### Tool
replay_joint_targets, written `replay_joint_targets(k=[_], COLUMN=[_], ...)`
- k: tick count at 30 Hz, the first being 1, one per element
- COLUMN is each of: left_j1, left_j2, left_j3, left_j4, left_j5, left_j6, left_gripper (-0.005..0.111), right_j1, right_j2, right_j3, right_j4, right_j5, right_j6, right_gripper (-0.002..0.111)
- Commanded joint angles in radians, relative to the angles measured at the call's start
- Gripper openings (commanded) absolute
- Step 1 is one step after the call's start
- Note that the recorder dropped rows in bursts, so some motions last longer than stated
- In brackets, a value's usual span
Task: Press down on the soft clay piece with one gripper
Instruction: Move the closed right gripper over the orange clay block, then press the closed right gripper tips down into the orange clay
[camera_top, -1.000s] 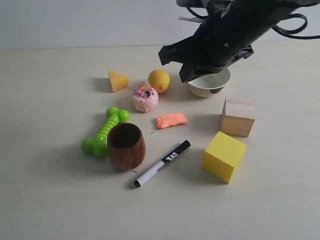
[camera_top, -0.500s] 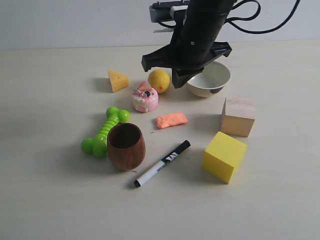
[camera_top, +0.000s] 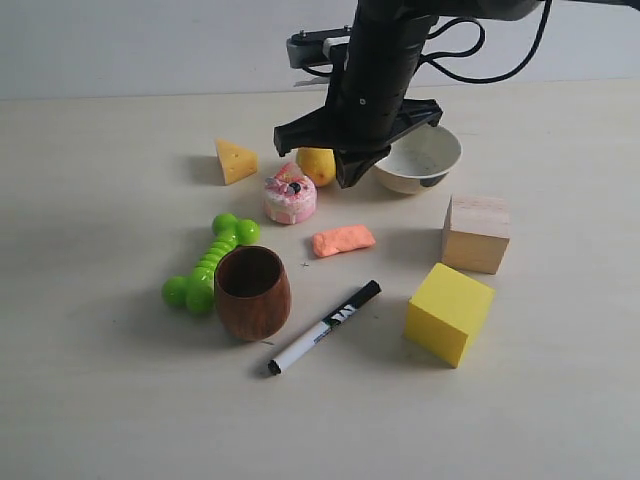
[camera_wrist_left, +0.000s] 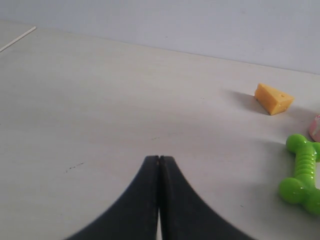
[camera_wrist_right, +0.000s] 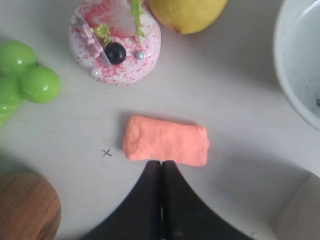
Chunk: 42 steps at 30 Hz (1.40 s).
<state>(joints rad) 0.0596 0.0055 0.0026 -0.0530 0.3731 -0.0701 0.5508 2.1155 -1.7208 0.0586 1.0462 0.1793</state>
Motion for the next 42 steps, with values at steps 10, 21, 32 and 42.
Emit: replay_joint_targets(k=[10,21,32,42], left_j1=[-0.001,-0.001,-0.001,-0.001], left_j2=[-0.005,-0.005,-0.005,-0.005], left_j3=[-0.003,-0.003,-0.003,-0.003], left_j4=[-0.006,-0.006,-0.006,-0.006], left_j5=[-0.01,-0.01,-0.01,-0.01], left_j6=[-0.006,-0.006,-0.006,-0.006], left_gripper=[0.0,0.0,0.0,0.0], right_j1=[0.007,0.019,0.019,0.019], right_j2=[0.104,0.143,0.155,0.174], right_j3=[-0.008,-0.008,-0.008,-0.008], right_j4=[-0.007,-0.008,-0.009,-0.015], right_j5=[-0.029,-0.013,-0.023,-0.059], right_j6=[0.079,0.132,0.132,0.132], right_gripper=[0.001,0.001,0.001,0.001])
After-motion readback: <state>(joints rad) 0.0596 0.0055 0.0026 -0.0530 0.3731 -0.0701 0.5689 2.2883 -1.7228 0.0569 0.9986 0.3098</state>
